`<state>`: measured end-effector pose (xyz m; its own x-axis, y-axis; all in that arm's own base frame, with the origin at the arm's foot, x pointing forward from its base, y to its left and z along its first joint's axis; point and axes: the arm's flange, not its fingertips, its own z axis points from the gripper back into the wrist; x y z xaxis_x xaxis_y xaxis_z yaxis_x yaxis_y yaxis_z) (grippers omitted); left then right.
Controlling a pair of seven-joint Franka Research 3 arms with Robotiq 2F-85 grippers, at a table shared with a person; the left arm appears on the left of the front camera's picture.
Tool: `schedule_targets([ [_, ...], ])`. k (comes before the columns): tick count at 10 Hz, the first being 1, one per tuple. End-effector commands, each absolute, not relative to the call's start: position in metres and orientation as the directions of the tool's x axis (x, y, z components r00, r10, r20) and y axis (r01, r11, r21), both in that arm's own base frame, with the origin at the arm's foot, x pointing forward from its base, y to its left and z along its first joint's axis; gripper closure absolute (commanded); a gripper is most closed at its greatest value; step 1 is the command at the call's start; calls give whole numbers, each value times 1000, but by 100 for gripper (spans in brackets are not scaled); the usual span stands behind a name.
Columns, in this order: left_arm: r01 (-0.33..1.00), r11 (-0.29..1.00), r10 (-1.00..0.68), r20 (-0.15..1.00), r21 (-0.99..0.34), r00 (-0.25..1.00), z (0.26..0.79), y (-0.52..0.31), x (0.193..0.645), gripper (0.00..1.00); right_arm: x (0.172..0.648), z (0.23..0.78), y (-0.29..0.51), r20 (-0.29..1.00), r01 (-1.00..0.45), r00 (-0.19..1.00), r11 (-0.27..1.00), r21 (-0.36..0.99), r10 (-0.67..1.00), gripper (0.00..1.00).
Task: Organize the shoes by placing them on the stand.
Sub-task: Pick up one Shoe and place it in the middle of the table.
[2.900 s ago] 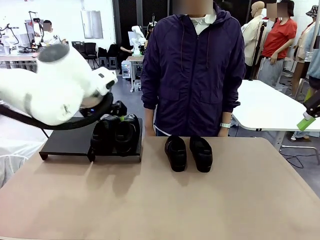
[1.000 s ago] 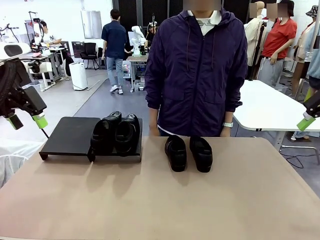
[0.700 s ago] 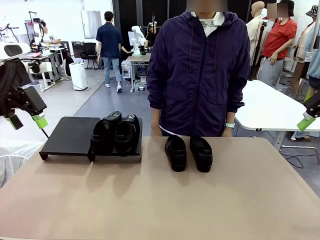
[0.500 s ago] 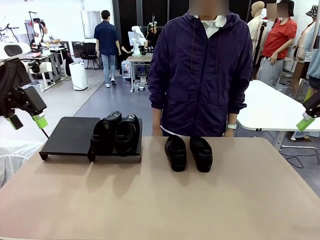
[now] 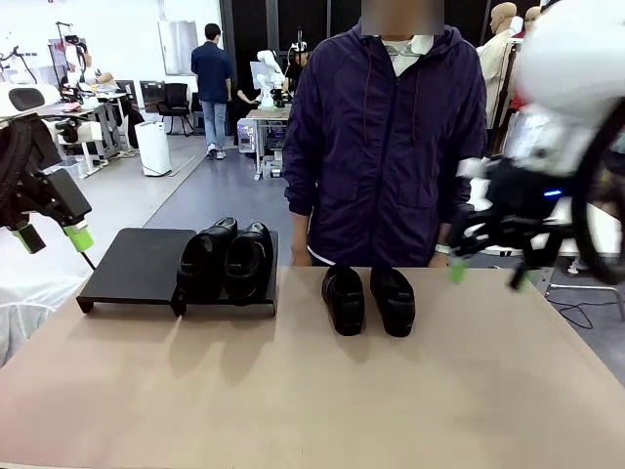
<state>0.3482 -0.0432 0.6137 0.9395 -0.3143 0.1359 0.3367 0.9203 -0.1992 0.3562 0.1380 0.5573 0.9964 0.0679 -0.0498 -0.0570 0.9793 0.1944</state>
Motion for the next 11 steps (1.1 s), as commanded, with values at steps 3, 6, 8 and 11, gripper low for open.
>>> schedule_targets([
  [3, 337, 916, -313, 140, -216, 939, 613, -42, 348, 0, 387, 504, 275, -8, -210, 978, 976, 59, 211, 0],
  [6, 337, 916, -313, 140, -216, 939, 613, -42, 348, 0, 367, 521, 234, -70, -197, 976, 973, 123, 207, 0],
  [8, 337, 916, -313, 140, -216, 939, 613, -42, 348, 0, 389, 500, 276, -99, -226, 967, 970, 92, 235, 0],
  [11, 337, 916, -313, 140, -216, 939, 613, -42, 348, 0, 511, 471, 297, -93, -227, 970, 974, -24, 224, 0],
])
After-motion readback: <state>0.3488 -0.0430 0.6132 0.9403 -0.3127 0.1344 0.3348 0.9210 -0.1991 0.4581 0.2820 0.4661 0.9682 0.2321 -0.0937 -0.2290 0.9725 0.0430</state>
